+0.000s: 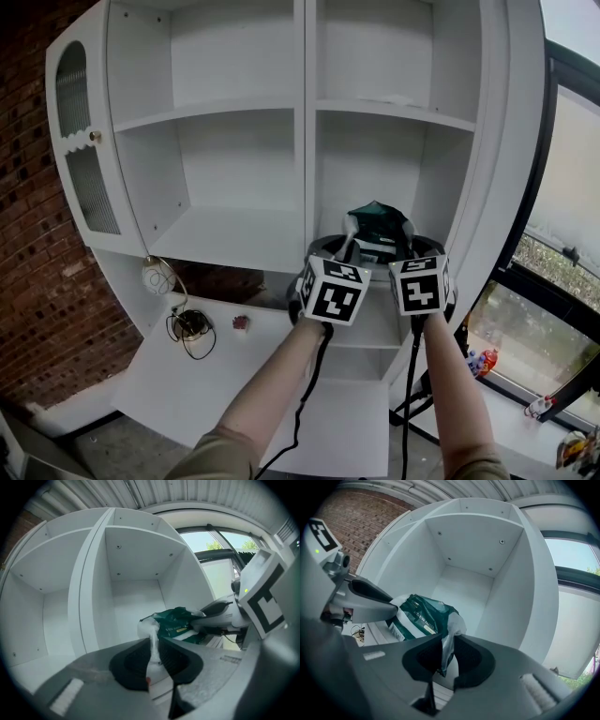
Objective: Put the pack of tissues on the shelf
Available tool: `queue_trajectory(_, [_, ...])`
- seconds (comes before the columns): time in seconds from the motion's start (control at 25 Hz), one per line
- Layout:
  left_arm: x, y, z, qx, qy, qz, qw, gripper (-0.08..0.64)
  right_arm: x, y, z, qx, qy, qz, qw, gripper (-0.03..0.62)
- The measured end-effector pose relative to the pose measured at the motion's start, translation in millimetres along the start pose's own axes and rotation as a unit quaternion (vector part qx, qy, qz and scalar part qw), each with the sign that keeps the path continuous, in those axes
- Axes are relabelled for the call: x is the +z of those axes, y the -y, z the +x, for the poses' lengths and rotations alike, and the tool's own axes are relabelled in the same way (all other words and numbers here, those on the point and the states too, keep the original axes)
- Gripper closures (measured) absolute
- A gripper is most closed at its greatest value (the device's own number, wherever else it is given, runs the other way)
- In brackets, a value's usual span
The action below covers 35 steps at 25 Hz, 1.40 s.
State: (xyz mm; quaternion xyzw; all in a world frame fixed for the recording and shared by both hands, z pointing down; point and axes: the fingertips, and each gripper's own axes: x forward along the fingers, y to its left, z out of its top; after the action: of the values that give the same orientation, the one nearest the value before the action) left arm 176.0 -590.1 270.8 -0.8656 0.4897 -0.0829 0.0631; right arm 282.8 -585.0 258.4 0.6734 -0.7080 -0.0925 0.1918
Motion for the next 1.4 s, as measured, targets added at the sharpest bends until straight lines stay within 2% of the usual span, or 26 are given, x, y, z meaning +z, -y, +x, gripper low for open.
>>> queue_trajectory(0.24, [-2, -1, 0, 0.001, -0.004, -0.016, 0.9999, 0.488, 0, 0, 0, 0.003, 0.007, 0.012, 1.0, 0.532])
queue_trajectory(0.64, [-2, -3, -3, 0.007, 0.023, -0.035, 0.9991, 0.471, 0, 8, -4, -0.022, 0.048, 0.038, 0.998, 0.492])
queue_trajectory(0.76, [0, -3, -5, 0.001, 0.03, -0.04, 0.9988, 0.437, 1, 8, -4, -0.024, 0.055, 0.038, 0.997, 0.471])
queue_trajectory(0.88, [3, -1, -6, -0.014, 0.035, -0.038, 0.9986, 0.396, 3, 5, -4, -0.016, 0.064, 0.042, 0.997, 0.411])
queue_trajectory(1.08, [3, 6, -5, -0.024, 0.037, -0.037, 0.9983, 0.327, 3, 4, -5, -0.018, 0.071, 0.045, 0.996, 0.394])
queue_trajectory(1.16, [3, 6, -3, -0.021, 0.044, -0.036, 0.9981, 0.322, 4, 3, -5, -0.016, 0.074, 0.048, 0.996, 0.391])
queue_trajectory(1.4, [6, 11, -7, -0.039, 0.048, -0.038, 0.9973, 0.251, 6, 1, -7, -0.012, 0.087, 0.06, 0.994, 0.35])
